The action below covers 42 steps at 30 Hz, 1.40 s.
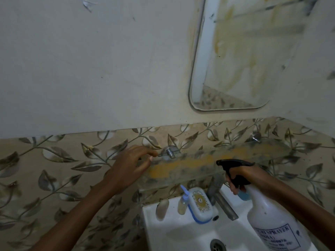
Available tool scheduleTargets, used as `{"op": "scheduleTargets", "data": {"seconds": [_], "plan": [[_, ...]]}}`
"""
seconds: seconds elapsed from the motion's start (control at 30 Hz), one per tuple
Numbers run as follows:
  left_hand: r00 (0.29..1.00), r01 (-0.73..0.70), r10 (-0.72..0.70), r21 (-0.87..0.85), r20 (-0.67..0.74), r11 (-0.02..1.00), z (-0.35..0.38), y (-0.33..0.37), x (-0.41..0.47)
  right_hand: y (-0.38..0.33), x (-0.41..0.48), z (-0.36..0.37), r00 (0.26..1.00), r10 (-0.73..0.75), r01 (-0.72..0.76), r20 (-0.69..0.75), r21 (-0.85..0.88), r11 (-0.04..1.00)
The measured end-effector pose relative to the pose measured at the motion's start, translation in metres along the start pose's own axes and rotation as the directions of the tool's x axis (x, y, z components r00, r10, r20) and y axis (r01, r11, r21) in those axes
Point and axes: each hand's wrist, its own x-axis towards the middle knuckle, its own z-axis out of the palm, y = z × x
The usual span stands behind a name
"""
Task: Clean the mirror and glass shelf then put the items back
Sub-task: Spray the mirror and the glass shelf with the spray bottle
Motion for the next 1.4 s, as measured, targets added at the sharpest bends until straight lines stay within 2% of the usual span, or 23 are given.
{"op": "scheduleTargets", "data": {"seconds": [0.17,0.3,0.37,0.47,0.57,0.67,0.77,0.83,0.9,1.03,1.17,1.23,1.4], "plan": [[0.996,-0.066,0.068,-0.042,0.052,0.997,0.013,0.018,0.018,0.003,-0.012,-0.025,0.997,-0.001,0.012,-0.08,0.143,0.99],[0.988,-0.117,0.122,-0.059,0.093,0.991,0.025,0.029,0.03,0.018,-0.003,-0.042,0.949,0.163,-0.086,-0.269,0.276,0.957],[0.986,-0.134,0.139,-0.059,0.096,0.989,0.03,0.032,0.034,0.026,-0.001,-0.045,0.92,0.223,-0.142,-0.321,0.258,0.956],[0.983,-0.153,0.159,-0.072,0.09,0.986,0.033,0.039,0.039,0.03,-0.008,-0.049,0.913,0.222,-0.124,-0.344,0.285,0.951],[0.979,-0.179,0.187,-0.095,0.084,0.979,0.035,0.043,0.042,0.028,-0.023,-0.065,0.925,0.142,-0.032,-0.353,0.301,0.953],[0.975,-0.2,0.208,-0.102,0.083,0.975,0.038,0.046,0.046,0.029,-0.027,-0.087,0.889,0.083,-0.002,-0.45,0.179,0.984],[0.97,-0.214,0.223,-0.095,0.099,0.972,0.04,0.049,0.048,0.039,-0.01,-0.106,0.825,0.177,-0.122,-0.536,0.136,0.983],[0.965,-0.229,0.239,-0.095,0.109,0.969,0.041,0.05,0.048,0.053,0.002,-0.111,0.798,0.274,-0.203,-0.537,0.189,0.961],[0.962,-0.24,0.249,-0.091,0.112,0.967,0.042,0.052,0.049,0.064,0.003,-0.112,0.791,0.309,-0.227,-0.528,0.216,0.95],[0.96,-0.242,0.252,-0.09,0.122,0.966,0.04,0.055,0.053,0.06,-0.002,-0.121,0.777,0.188,-0.056,-0.602,0.23,0.971],[0.958,-0.247,0.257,-0.096,0.124,0.964,0.041,0.06,0.055,0.054,0.013,-0.151,0.738,0.214,-0.086,-0.64,0.226,0.97],[0.953,-0.257,0.269,-0.102,0.137,0.961,0.044,0.063,0.055,0.054,0.011,-0.157,0.698,0.191,-0.057,-0.69,0.212,0.976],[0.947,-0.254,0.274,-0.133,0.165,0.958,0.048,0.064,0.053,0.069,0.006,-0.148,0.623,0.225,0.02,-0.749,0.303,0.953]]}}
